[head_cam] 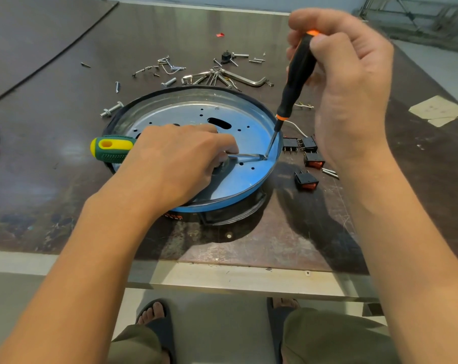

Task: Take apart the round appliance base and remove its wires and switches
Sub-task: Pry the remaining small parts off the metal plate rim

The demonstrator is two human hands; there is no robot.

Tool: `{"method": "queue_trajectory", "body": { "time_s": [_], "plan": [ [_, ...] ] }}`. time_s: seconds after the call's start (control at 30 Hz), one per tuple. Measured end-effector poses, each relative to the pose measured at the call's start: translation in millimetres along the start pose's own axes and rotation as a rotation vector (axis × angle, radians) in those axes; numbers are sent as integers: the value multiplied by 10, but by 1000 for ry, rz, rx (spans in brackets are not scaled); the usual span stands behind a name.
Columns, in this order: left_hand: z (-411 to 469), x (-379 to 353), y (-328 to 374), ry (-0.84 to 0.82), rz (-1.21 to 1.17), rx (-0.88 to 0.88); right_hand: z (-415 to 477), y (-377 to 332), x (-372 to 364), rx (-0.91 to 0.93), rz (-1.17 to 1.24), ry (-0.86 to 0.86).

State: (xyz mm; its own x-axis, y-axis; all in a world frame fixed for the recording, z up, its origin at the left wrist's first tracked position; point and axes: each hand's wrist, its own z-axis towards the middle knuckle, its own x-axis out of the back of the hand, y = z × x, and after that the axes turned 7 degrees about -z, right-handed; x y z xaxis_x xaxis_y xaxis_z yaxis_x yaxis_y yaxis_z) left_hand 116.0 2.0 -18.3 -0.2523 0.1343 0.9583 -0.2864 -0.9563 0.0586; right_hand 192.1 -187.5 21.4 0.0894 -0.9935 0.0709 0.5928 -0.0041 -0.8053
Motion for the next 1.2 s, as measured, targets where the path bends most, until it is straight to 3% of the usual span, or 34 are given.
{"method": "queue_trajectory", "body": {
  "time_s": [0.2,0.43,0.63,1.2],
  "plan": [
    [5,2,-4,-3,1,2,-12,-10,-14,88,-108,-43],
    [14,-6,-14,-6,0,1,-40,-32,-16,20,-7,-44],
    [10,-7,-17,-5,-1,9,-25,-41,-15,80,-89,-80],
    [6,-20,-26,7,10,-3,-22,-16,-1,24,-5,-59]
  ]
}}
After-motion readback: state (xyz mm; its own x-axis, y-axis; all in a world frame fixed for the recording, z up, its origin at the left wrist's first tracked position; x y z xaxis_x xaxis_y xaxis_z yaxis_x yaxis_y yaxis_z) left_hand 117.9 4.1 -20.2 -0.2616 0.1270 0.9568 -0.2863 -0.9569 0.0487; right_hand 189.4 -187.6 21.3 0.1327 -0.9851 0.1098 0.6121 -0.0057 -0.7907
